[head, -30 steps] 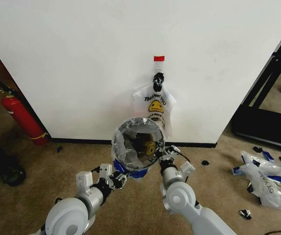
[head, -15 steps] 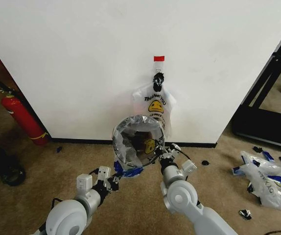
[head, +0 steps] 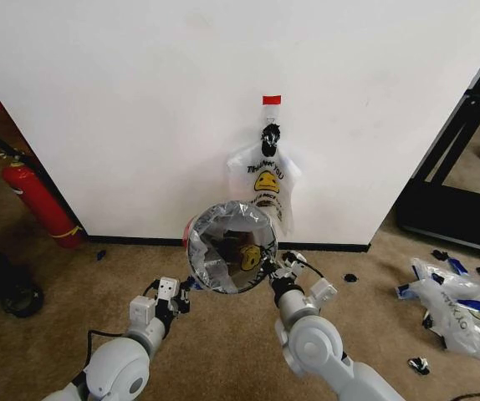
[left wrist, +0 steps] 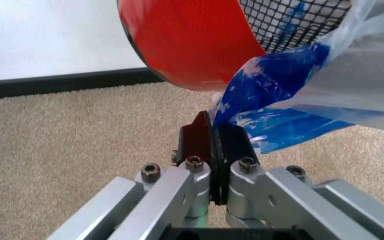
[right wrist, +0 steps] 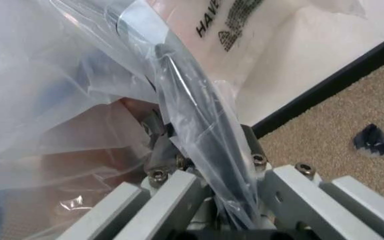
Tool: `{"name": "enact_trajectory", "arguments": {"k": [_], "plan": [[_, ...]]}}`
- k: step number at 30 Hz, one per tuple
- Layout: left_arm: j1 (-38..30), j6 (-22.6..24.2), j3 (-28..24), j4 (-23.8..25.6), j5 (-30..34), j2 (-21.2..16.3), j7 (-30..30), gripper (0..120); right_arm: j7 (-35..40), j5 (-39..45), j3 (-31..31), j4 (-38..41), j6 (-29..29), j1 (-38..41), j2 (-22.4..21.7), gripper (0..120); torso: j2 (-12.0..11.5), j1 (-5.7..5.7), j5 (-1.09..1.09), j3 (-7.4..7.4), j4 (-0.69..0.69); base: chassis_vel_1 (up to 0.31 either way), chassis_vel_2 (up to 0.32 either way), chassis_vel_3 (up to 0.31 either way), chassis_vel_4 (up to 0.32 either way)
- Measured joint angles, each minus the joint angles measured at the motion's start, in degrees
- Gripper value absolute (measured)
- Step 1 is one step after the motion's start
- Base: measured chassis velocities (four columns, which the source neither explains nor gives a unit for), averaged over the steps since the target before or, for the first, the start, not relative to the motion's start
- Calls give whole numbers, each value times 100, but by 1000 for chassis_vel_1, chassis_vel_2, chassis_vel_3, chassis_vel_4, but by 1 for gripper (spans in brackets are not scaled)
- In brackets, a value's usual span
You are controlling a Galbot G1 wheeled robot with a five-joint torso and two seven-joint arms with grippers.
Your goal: Pick up the garbage bag from the wall and place it over the trash bin.
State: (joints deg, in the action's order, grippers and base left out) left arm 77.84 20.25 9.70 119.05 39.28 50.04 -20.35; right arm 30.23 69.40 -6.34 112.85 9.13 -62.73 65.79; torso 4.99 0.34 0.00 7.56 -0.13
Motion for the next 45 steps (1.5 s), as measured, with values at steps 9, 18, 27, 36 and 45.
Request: {"name": "enact_trajectory", "arguments": {"k": [9, 18, 27, 36, 45], "plan": [[250, 635, 35, -189, -512, -150, -125, 27, 278, 98, 165, -130, -345, 32, 128, 0, 0, 0, 0, 0, 0, 0, 0, 0, 0], [305, 935, 17, -393, -661, -89, -286, 59, 517, 325, 283, -54, -473, 27, 167, 0, 0, 0, -1, 0, 0, 0, 0, 0, 0], [203, 513, -26, -296, -559, 131, -91, 93, 481, 291, 252, 10, -485, -78, 114, 0, 0, 0, 0, 0, 0, 0, 0, 0, 0], [394, 383, 206, -29, -779, 33, 522, 100, 408, 241, 279, -140, -466, -24, 126, 0, 0, 0, 0, 0, 0, 0, 0, 0, 0], [851, 452, 626, 218, -1999, -133, 1298, 100, 433, 277, 370, -318, -502, 61, 168, 0, 0, 0, -1, 0, 0, 0, 0, 0, 0]]}}
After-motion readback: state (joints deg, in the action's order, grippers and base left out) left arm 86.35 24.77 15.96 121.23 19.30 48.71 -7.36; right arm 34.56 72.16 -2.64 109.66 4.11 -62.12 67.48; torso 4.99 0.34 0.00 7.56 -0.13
